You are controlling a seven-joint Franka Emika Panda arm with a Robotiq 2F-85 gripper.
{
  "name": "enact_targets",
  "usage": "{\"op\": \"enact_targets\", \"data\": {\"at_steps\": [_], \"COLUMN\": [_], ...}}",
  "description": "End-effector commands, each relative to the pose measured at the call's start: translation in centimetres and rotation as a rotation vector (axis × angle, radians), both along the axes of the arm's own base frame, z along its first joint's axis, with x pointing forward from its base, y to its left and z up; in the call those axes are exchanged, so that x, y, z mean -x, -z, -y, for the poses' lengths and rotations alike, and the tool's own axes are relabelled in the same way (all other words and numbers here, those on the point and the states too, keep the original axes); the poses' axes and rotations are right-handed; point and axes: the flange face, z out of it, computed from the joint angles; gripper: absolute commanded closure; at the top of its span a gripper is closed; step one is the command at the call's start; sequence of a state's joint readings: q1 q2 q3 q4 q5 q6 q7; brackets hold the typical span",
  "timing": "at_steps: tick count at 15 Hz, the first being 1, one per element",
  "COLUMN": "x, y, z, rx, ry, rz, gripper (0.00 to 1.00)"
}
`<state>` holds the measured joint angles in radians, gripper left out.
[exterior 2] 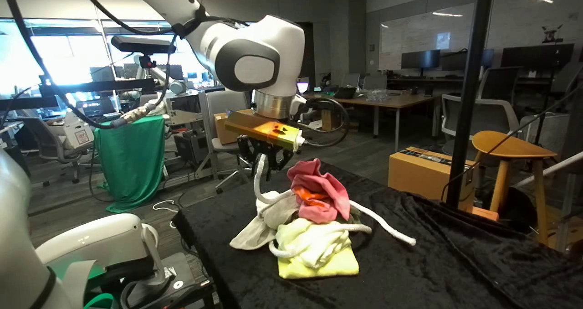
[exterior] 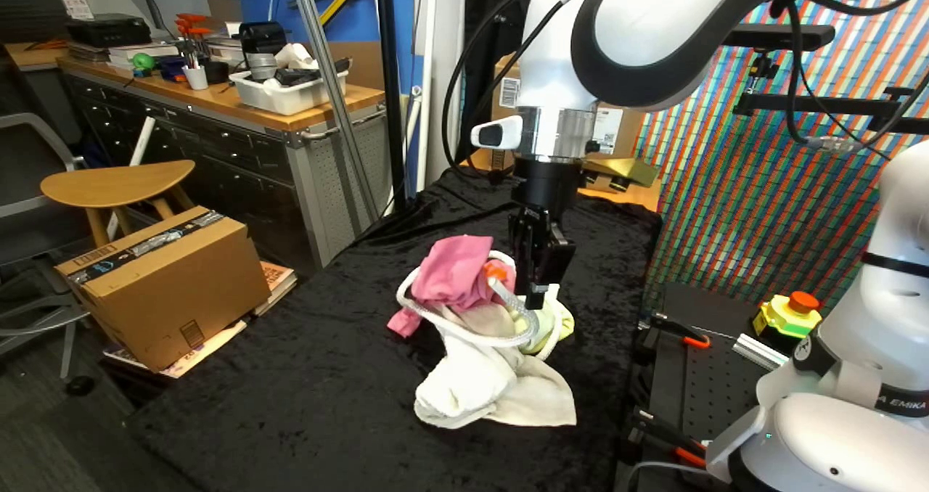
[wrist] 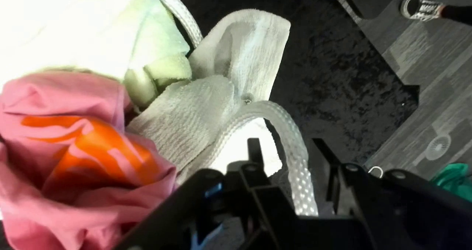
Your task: One by one, put all the objects in the center of the table
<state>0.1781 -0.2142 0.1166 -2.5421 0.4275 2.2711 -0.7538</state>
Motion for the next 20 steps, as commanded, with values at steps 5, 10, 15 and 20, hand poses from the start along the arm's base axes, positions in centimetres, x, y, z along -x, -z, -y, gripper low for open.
{"op": "enact_targets", "data": {"at_steps": [5,10,15,20], "x": [0.5,2.2,5.2,9.0], "y": [-0.6,-3.1,-7.2,-12.9], "z": [1.8,5.3,6.2,6.5], "rx": [0.056,0.127,0.176,0.060], "ry": [0.220,0.308,0.319,0.353], "rz": [0.040,0.065,0.106,0.289], "gripper": [0.01,0.00,0.00,0.00]}}
